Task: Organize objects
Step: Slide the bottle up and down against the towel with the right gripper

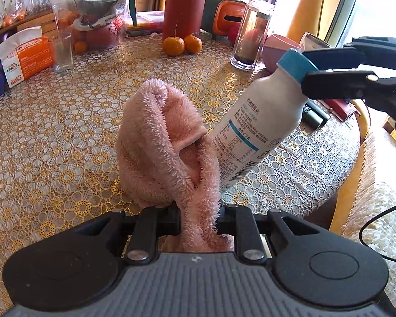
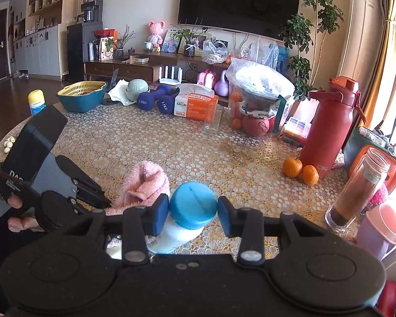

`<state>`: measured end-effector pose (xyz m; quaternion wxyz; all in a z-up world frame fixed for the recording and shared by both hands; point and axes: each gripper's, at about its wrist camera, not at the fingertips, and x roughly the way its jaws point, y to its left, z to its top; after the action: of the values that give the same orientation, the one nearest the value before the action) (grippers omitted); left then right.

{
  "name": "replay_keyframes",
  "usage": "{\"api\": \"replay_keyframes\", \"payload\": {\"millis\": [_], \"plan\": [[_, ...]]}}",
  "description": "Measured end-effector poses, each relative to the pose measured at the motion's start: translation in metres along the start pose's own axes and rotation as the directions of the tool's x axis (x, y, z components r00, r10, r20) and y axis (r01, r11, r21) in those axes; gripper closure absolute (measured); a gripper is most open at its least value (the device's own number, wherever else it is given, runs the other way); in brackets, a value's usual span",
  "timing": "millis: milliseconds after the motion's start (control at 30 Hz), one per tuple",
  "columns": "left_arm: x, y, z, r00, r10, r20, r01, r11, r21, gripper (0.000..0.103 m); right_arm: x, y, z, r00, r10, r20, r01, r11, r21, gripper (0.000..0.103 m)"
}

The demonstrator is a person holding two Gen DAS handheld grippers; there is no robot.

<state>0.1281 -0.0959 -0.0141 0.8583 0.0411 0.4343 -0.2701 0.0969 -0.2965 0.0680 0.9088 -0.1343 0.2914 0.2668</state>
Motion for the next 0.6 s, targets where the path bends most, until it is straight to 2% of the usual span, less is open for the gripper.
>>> {"api": "replay_keyframes", "payload": {"millis": [200, 333, 600], "plan": [[-0.026, -0.002, 0.003, 1.0, 0.002, 0.016, -0.004, 0.996, 0.086, 0.083, -0.007, 0.0, -0.008, 1.0, 0.011, 0.013, -0.011, 1.0, -0.026, 0.063], [-0.043, -0.004, 0.009, 0.999, -0.025, 0.024, 0.021, 0.99, 0.143, 0.083, -0.011, 0.001, -0.013, 0.999, 0.028, 0.016, -0.027, 0.998, -0.058, 0.063], [-0.06, -0.03, 0.02, 0.997, -0.08, 0.008, 0.073, 0.939, 0.337, 0.083, -0.021, 0.015, -0.024, 0.997, 0.071, 0.03, -0.063, 0.973, -0.222, 0.063]]}}
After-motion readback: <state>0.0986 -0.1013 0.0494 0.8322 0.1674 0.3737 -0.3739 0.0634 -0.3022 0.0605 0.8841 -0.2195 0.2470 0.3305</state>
